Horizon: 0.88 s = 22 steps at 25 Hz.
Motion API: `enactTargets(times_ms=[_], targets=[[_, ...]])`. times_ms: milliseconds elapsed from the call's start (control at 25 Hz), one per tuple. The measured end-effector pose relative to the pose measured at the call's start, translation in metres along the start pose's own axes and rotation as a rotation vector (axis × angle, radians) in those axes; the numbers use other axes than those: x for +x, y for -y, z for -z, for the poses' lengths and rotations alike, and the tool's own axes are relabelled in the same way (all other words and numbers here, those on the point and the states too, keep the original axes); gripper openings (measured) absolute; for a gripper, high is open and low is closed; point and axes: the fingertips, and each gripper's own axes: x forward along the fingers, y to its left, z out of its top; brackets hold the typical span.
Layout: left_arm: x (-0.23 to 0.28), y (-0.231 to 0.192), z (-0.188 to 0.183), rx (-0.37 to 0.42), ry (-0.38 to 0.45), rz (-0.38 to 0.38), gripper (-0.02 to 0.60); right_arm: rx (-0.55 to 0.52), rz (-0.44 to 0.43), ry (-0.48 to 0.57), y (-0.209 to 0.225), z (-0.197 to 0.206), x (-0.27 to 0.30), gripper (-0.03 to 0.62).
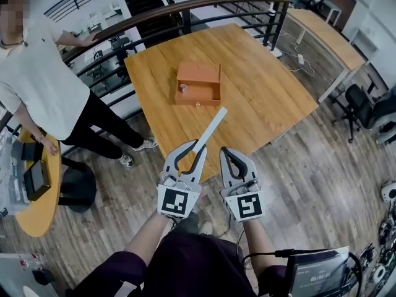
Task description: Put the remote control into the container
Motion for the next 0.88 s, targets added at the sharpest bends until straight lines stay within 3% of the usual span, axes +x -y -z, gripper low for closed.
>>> enactTargets(times_ms=[520, 880], targets=[[0.083, -0.119, 0.041, 0.026, 0.01, 0.042, 0.081, -0.014, 0.012, -0.017, 0.018, 0.026, 0.151, 0.015], [0.174, -0.155, 0.1, 0.078, -0.039, 0.068, 0.081, 0.006, -0.03, -0.044, 0.067, 0.078, 0.225, 0.015]])
